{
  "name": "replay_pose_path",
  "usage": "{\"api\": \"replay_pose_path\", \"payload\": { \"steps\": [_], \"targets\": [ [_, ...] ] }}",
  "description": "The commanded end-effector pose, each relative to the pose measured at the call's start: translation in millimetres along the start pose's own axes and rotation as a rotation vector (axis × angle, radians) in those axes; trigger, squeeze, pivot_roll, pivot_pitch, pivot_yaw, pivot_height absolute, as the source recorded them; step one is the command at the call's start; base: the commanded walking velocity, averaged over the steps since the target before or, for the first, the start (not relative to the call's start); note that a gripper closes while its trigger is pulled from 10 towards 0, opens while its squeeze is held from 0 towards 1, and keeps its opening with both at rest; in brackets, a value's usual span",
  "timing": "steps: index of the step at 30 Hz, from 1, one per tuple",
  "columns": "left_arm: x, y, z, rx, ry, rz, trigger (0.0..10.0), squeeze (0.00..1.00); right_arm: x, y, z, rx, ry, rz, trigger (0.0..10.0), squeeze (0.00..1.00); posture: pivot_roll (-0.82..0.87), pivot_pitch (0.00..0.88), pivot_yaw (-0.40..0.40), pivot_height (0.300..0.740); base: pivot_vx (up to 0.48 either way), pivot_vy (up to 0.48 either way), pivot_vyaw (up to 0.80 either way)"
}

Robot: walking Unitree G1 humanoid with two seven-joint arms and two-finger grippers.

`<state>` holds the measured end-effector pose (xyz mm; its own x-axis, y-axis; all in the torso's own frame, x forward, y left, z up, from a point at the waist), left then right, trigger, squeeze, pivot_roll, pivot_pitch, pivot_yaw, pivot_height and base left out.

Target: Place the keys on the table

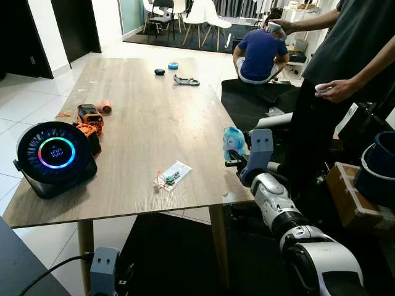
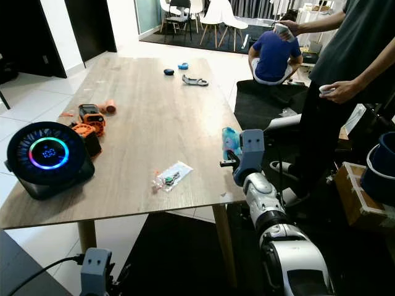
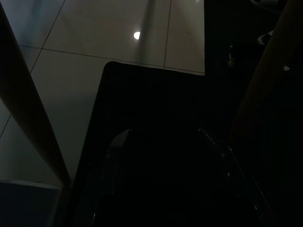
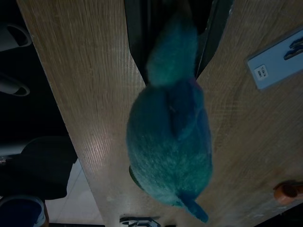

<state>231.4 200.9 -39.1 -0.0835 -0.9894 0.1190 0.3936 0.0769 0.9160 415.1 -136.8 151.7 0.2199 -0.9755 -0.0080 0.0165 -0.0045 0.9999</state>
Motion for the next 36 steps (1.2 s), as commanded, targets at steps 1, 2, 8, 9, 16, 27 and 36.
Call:
{"api": "replay_pose_path", "payload": {
  "steps": [1,2,8,9,16,27,36],
  "targets": [
    [2.6,-5,2.7,-0.019,-0.005,0.003,10.0,0.00,-1.0,3,-1.6,-0.001,0.008,0.012,10.0,0.00,0.12,0.080,-0.051,0.740,0.000,0.000,0.00],
    [2.6,-5,2.8,-0.019,-0.004,0.003,10.0,0.00,-1.0,3,-1.7,-0.001,0.007,0.012,10.0,0.00,0.12,0.084,-0.049,0.740,0.000,0.000,0.00],
    [2.7,-5,2.8,-0.019,-0.004,0.004,10.0,0.00,-21.7,1,-4.9,-0.023,0.116,0.007,10.0,0.00,0.12,0.087,-0.051,0.740,0.000,0.000,0.00],
    [2.7,-5,2.8,-0.019,-0.004,0.004,10.0,0.00,-21.7,1,-4.9,-0.023,0.116,0.007,10.0,0.00,0.12,0.087,-0.051,0.740,0.000,0.000,0.00],
    [5.0,-5,3.1,-0.015,-0.016,0.003,10.0,0.00,-61.1,-9,-1.0,-0.036,0.369,0.060,10.0,0.00,0.12,0.088,-0.055,0.740,0.000,0.000,0.00],
    [18.2,12,4.9,0.103,-0.139,-0.033,10.0,0.00,-59.8,-20,5.0,-0.056,0.391,0.098,10.0,0.00,0.11,0.088,-0.053,0.740,0.000,0.000,0.00],
    [19.2,66,22.4,0.373,-0.236,-0.092,10.0,0.00,-53.0,-25,8.6,-0.066,0.388,0.101,10.0,0.00,0.11,0.091,-0.057,0.740,0.000,0.000,0.00]
  ]
}}
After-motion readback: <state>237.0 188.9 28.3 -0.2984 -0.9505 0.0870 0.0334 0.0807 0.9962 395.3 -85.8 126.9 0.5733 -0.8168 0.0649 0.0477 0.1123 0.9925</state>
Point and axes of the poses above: a point about 5 cm out from each wrist's last joint towards the gripper, its own z axis pointing back from the gripper into the wrist, its own y axis along the axis of the wrist's last joint, x = y × z, the point moved 2 cm from there along -z, pointing out of the wrist towards the gripper, and after that the axes turned 5 degrees about z, right-handed, at the moved point
